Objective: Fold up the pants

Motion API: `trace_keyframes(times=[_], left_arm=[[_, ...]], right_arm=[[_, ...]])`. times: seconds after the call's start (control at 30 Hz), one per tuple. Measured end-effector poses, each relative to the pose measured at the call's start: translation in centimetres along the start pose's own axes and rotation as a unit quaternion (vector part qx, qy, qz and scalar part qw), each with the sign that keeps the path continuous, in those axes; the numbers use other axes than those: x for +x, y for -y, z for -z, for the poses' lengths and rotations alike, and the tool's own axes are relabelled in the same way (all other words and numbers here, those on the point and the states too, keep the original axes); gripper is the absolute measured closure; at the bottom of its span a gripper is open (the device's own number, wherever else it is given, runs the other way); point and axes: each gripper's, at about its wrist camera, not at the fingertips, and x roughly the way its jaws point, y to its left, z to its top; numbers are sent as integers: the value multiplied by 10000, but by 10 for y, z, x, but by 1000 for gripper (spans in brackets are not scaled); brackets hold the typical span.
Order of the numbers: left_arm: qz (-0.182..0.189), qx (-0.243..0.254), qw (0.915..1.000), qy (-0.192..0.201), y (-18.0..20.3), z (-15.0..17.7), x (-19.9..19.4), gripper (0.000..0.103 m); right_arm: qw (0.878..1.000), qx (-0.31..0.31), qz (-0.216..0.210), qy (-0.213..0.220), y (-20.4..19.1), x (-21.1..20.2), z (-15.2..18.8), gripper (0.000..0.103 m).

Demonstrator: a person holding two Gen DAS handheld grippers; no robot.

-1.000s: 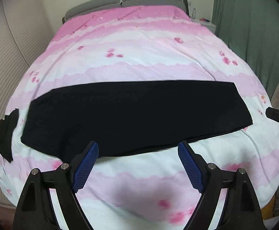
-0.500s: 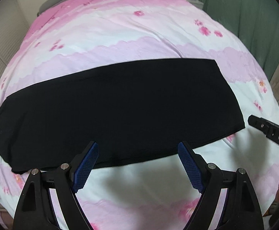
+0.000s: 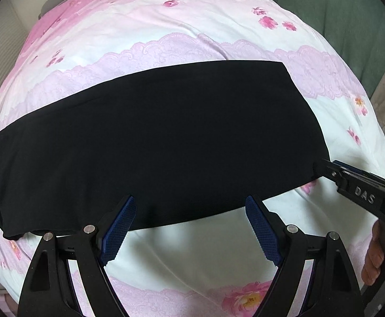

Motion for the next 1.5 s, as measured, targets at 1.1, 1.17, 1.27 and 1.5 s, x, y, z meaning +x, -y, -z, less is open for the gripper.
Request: trace_keyframes(times=[1.1, 1.17, 1.27, 1.5], left_arm=[[44, 26, 10000, -4, -4, 8, -11, 18], [51, 48, 10000, 51, -5, 6, -12, 18], [24, 90, 9999, 99, -5, 3, -10, 18], [4, 96, 9999, 77, -6, 1, -3, 18]], right_arm=[[9977, 8, 647, 218, 14, -13, -8, 93], [9975, -9, 605, 376, 15, -23, -8, 84], [9966, -173, 513, 616, 11, -32, -15, 70], [9996, 74, 3, 273, 18, -7, -22, 67]])
